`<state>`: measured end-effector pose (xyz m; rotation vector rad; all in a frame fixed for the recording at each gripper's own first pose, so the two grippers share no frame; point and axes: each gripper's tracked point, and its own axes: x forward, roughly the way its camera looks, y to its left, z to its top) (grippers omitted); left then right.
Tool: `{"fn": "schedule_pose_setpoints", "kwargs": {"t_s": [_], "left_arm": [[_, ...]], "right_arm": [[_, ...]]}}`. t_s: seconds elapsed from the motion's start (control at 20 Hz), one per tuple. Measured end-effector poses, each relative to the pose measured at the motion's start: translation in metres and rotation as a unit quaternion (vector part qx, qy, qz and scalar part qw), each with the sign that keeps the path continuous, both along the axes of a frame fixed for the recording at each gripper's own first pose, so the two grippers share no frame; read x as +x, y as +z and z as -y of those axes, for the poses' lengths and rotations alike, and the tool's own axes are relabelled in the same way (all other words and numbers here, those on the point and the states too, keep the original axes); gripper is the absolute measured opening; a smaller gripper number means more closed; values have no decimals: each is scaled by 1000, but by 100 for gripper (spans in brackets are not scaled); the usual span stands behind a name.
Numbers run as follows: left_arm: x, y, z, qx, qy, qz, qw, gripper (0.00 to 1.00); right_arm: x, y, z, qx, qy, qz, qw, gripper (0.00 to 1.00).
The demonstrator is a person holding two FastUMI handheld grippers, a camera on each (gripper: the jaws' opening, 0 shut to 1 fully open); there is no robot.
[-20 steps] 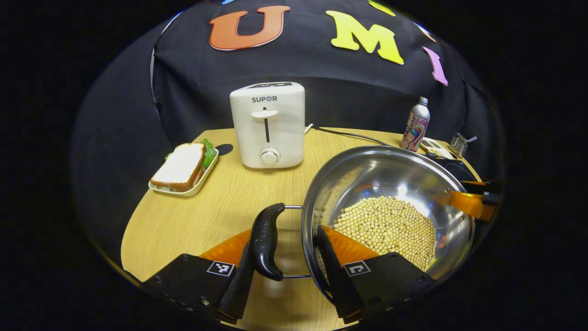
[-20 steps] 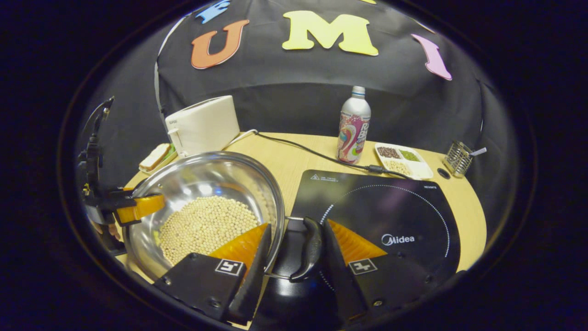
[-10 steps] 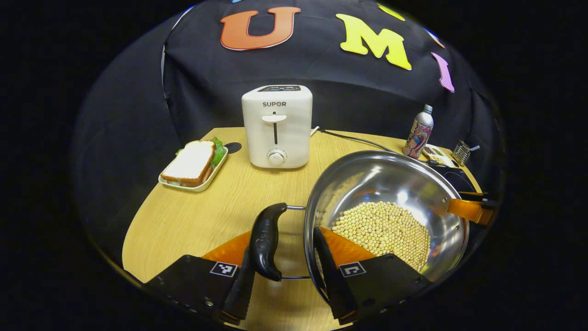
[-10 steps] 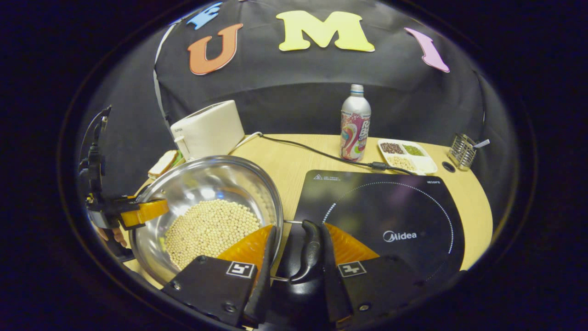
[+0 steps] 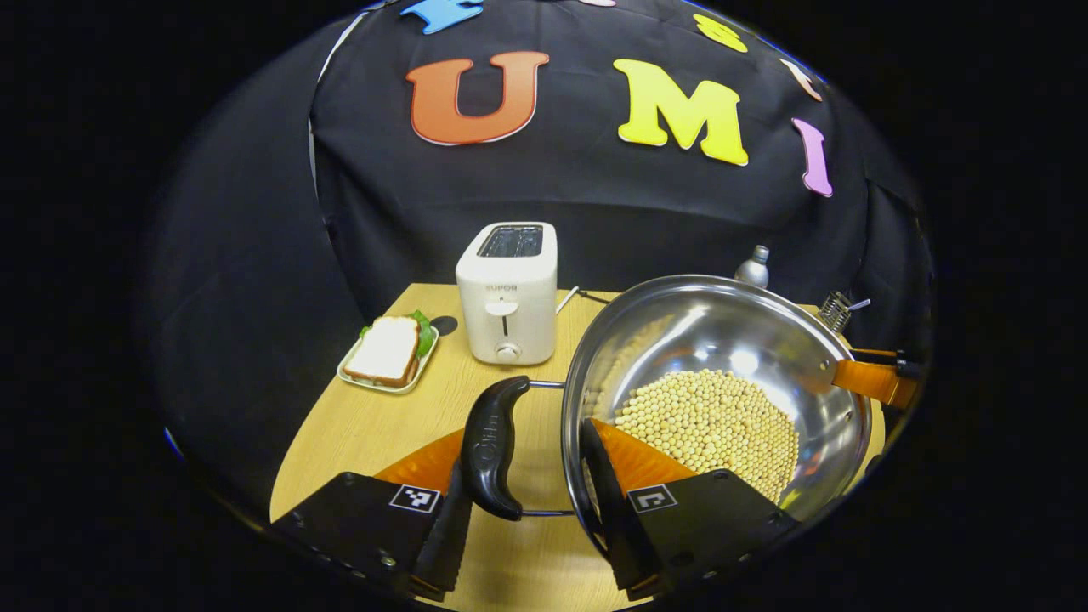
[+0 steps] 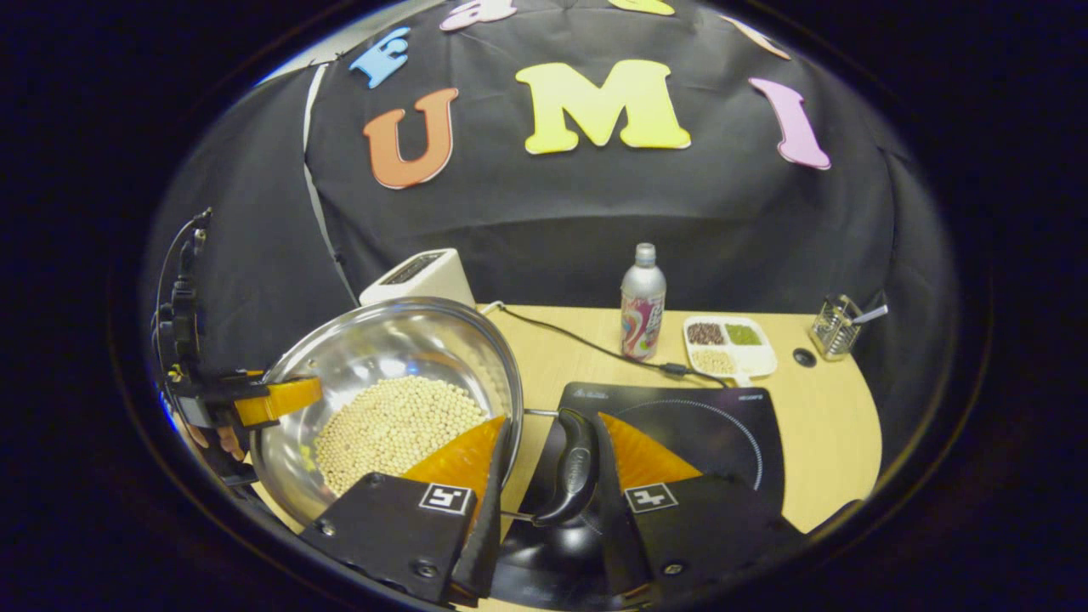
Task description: First push the handle of the pot to place it horizontally, then grasp the pot with both hands and set it on the induction cooktop.
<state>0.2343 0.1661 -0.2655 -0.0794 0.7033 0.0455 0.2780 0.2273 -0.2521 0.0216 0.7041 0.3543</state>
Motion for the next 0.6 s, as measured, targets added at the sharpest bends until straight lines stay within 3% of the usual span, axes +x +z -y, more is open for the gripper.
{"fn": "schedule_pose_setpoints", "kwargs": {"t_s": [0.25,0.6], "left_arm": [[-3,58,37,-5,7,11,1000,65],[7,88,122,-17,-15,9,1000,65]], "right_arm": [[3,58,44,3,11,18,1000,49],[10,96,129,-6,-4,28,1000,49]]}}
